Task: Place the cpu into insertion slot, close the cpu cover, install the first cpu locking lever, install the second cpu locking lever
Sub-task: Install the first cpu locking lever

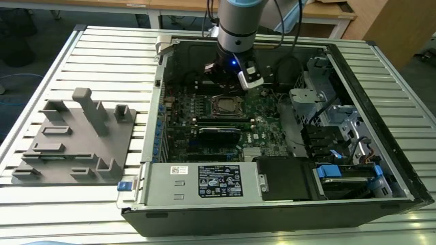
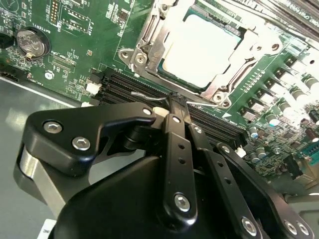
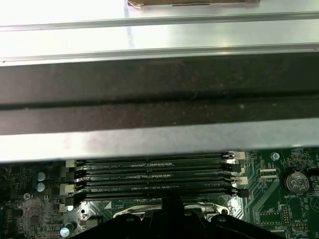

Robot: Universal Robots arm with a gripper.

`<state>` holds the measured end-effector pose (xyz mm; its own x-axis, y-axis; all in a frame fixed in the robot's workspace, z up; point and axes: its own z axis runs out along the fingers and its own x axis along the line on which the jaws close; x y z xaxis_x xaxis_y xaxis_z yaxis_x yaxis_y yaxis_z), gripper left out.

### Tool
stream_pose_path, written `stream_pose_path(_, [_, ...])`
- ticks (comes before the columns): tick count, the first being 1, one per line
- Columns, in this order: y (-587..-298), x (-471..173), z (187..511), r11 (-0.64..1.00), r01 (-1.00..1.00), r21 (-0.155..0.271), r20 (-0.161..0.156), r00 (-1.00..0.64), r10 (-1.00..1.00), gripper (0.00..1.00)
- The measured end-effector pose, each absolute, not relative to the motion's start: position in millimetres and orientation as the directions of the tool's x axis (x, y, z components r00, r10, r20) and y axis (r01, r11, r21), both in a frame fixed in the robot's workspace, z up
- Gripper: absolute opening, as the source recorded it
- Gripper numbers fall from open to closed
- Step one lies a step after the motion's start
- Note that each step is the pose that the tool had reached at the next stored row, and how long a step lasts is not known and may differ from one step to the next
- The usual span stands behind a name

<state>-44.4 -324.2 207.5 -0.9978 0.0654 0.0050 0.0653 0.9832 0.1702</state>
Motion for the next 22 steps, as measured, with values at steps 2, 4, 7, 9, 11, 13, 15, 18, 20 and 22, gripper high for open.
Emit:
stream_pose_path(2, [-324.1,-44.0,207.1,0.983,0.067,0.17,0.005,-0.998,0.067,0.11])
stream_pose_path(4, [-324.1,-43.5,206.5,0.983,0.073,0.17,0.005,-0.997,0.073,0.11])
stream_pose_path(7, [-323.7,-42.8,205.7,0.982,0.086,0.17,0.005,-0.996,0.086,0.11])
stream_pose_path(9, [-322.5,-42.7,205.3,0.981,0.093,0.17,0.005,-0.996,0.093,0.11])
stream_pose_path(11, [-321.1,-42.7,205.1,0.981,0.098,0.169,0.005,-0.995,0.099,0.11])
stream_pose_path(13, [-319.7,-42.6,204.8,0.98,0.104,0.168,0.005,-0.994,0.105,0.11])
stream_pose_path(15, [-318.7,-42.5,204.6,0.98,0.111,0.168,0.005,-0.994,0.112,0.11])
stream_pose_path(18, [-318.4,-41.7,204.2,0.979,0.119,0.167,0.005,-0.993,0.12,0.11])
stream_pose_path(20, [-318.4,-41.0,204.0,0.978,0.129,0.166,0.005,-0.991,0.131,0.11])
stream_pose_path(22, [-318.4,-40.6,203.6,0.976,0.145,0.165,0.004,-0.989,0.146,0.11])
